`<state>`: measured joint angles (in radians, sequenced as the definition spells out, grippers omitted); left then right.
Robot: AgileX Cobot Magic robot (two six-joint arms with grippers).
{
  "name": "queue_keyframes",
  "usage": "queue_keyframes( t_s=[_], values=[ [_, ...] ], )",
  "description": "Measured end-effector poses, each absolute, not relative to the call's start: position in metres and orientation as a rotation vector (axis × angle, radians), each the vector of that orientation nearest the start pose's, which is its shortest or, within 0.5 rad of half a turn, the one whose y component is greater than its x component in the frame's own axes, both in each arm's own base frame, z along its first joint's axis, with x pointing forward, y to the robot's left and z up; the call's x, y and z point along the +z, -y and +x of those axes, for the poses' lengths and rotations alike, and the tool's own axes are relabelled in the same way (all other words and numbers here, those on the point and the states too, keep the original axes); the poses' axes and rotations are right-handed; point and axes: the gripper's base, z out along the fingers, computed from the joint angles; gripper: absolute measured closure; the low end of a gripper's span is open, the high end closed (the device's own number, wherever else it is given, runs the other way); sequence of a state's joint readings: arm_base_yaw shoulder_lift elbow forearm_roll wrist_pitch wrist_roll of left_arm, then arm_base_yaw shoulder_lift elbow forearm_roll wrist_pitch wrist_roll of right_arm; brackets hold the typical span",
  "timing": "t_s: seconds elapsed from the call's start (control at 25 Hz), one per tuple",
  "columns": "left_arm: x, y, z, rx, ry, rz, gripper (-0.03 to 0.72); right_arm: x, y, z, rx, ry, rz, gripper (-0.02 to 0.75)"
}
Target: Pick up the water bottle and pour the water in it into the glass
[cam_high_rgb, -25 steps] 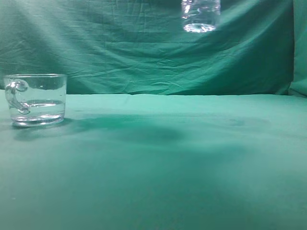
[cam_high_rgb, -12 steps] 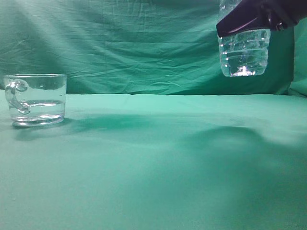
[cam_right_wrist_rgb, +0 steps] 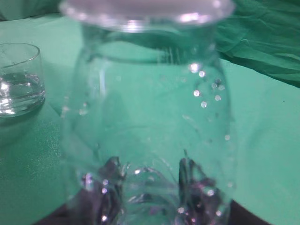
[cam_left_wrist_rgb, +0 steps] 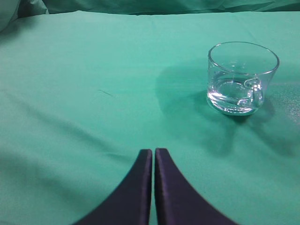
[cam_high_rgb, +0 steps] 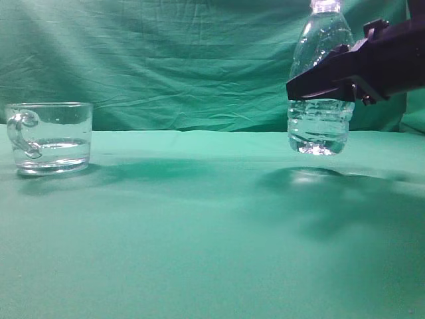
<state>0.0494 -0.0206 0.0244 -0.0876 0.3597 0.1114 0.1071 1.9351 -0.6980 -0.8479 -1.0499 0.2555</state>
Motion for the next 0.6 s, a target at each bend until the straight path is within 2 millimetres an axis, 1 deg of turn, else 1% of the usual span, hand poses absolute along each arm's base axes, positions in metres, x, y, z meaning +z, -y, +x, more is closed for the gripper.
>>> queue_keyframes(
  t_s=[0.12,0.24,0.4,0.6],
  values=[
    [0.174,0.0,0.052,0.027,-1.846,0.003,0.688,0.127,-0.091,0.32,0.544,-1.673,-0.736,0.454],
    [0.174,0.0,0.052,0.027,-1.846,0.003,0.688,0.125,-0.09,0.322,0.531,-1.687,-0.709,0.454],
    [0.174,0.0,0.052,0.027,-1.846,0.003,0.688,0.12,-0.088,0.322,0.504,-1.738,-0.715,0.454],
    [0.174,0.0,0.052,0.027,-1.846,0.003,0.688,0.12,-0.089,0.321,0.512,-1.729,-0.732,0.454]
  ],
)
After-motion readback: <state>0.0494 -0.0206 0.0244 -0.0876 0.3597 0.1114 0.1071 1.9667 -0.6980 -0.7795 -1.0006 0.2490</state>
